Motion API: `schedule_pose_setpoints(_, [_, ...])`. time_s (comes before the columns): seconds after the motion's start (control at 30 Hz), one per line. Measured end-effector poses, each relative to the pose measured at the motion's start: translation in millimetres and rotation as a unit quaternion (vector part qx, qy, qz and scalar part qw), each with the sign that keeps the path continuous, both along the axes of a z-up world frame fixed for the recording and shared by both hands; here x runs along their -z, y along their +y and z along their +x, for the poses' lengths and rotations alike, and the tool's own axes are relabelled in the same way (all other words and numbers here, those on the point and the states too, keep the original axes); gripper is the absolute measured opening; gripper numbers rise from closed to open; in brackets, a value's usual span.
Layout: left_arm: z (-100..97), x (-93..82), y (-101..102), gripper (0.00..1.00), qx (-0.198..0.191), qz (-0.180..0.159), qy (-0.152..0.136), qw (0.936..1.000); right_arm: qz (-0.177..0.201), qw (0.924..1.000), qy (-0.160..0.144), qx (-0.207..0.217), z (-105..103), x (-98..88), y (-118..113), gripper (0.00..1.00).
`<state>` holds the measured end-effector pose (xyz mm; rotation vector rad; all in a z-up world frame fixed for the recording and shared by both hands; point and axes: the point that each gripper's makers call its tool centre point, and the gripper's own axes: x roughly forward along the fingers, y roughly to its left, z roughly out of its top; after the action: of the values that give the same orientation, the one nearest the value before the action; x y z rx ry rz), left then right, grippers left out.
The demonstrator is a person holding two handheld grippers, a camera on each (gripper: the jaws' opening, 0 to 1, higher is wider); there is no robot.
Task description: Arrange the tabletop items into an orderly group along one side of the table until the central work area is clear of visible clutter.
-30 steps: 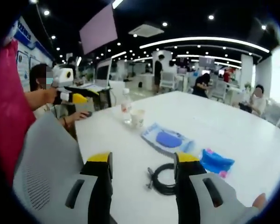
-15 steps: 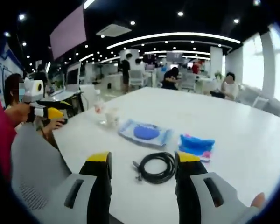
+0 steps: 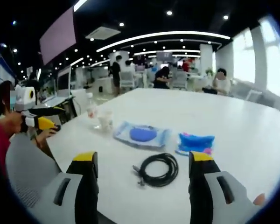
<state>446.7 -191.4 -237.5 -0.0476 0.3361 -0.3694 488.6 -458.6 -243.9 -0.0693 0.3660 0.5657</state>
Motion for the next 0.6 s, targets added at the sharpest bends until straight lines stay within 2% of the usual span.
schedule_pose_setpoints(0.07, [1.5, -2.9, 5.4, 0.99, -0.015, 0.004, -0.009, 0.9998, 0.033, 0.9987, -0.017, 0.035, 5.1, -8.1, -2.3, 0.9])
schedule_pose_setpoints(0.1, [2.2, -5.5, 7.1, 0.99, -0.019, 0.0, -0.014, 0.9997, 0.039, 0.9984, -0.019, 0.036, 5.2, -9.3, -1.1, 0.93])
schedule_pose_setpoints(0.2, [4.9, -9.8, 13.7, 0.99, -0.033, -0.009, -0.021, 0.9992, 0.015, 0.9981, -0.03, 0.052, 8.4, -9.7, -4.9, 0.99])
schedule_pose_setpoints(0.33, [8.2, -8.2, 13.9, 0.99, -0.037, -0.004, -0.027, 0.9989, 0.019, 0.9979, -0.036, 0.051, 11.3, -11.5, -0.3, 1.0])
schedule_pose_setpoints(0.43, [8.7, -0.3, 12.4, 0.99, -0.035, -0.003, -0.017, 0.9992, -0.021, 0.9985, -0.029, 0.041, 10.0, -0.1, 0.3, 1.0])
schedule_pose_setpoints(0.6, [9.7, 0.2, 8.8, 0.99, -0.03, -0.003, -0.016, 0.9994, -0.008, 0.9984, -0.028, 0.048, 9.4, -1.5, -1.4, 1.0])
